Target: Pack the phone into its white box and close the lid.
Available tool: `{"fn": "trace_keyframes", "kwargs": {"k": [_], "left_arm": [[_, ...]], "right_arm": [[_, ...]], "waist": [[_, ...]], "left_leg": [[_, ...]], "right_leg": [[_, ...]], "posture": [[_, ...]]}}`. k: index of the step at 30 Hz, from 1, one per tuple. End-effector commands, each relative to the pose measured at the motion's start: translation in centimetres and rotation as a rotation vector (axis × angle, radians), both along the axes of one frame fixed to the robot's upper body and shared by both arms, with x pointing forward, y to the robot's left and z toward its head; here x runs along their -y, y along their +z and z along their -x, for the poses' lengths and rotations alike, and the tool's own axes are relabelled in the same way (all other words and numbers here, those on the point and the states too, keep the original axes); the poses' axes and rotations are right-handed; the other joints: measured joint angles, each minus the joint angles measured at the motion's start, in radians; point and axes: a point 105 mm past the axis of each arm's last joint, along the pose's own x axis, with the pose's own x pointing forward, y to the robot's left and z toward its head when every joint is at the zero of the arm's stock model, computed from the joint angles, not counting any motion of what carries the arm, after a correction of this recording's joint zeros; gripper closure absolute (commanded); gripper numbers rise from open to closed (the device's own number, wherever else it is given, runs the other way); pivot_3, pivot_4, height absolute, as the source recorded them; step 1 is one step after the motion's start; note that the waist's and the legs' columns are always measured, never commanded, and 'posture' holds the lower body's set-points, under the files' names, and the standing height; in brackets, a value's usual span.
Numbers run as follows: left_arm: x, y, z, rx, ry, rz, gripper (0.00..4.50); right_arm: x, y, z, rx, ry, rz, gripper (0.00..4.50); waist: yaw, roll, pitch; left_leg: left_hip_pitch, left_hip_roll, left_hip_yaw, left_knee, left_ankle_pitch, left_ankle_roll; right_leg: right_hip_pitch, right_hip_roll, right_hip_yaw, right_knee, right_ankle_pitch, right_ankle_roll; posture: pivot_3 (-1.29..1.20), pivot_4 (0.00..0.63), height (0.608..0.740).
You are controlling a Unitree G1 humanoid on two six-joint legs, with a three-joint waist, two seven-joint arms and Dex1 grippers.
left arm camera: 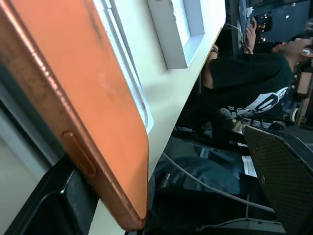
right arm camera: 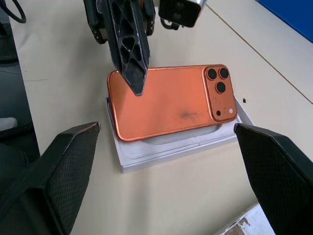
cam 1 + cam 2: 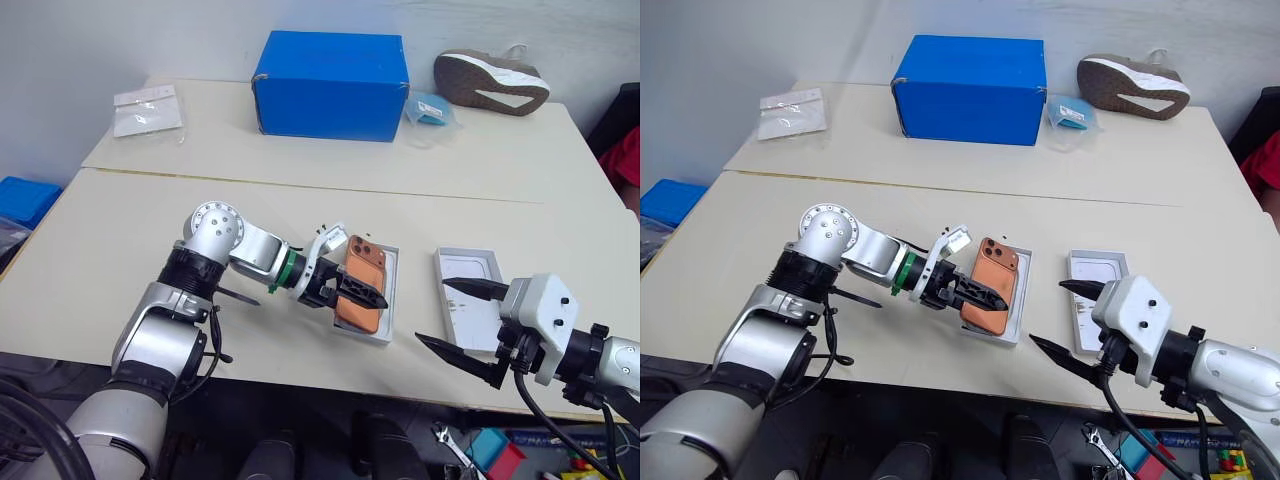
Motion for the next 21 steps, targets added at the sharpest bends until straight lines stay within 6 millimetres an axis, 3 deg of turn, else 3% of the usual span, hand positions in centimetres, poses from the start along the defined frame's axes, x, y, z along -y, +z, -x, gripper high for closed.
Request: {"fn": "trace_keyframes", "kwargs": {"k": [1, 9, 21], "left_arm": [[0.4, 1.4, 0.2, 0.07, -0.042, 0.01, 0.01], [0.4, 2.2, 0.1, 0.062, -0.062, 0.028, 0.01], [-1.9, 2.7, 0.0, 0.088, -0.062, -0.01, 0.01]], "right_arm": [[-0.4, 0.4, 0.2, 0.034, 0.023, 0.003, 0.0], [-0.4, 0.3, 0.2, 0.035, 0.029, 0.01, 0.0], [-0.6, 0.1, 0.2, 0.035, 0.032, 0.006, 0.0]], "waist": [[0.0, 0.0, 0.0], [0.0, 0.0, 0.0], [-0.001, 0.0, 0.0]], "left_leg": [[0.0, 0.0, 0.0, 0.0, 0.0, 0.0], [0.0, 0.0, 0.0, 0.0, 0.0, 0.0], [0.0, 0.0, 0.0, 0.0, 0.0, 0.0]], "right_leg": [[0.0, 0.0, 0.0, 0.0, 0.0, 0.0], [0.0, 0.0, 0.0, 0.0, 0.0, 0.0], [0.0, 0.0, 0.0, 0.0, 0.0, 0.0]], "posture": [[0.0, 0.15, 0.74], [0.0, 0.15, 0.74], [0.0, 0.15, 0.74]]}}
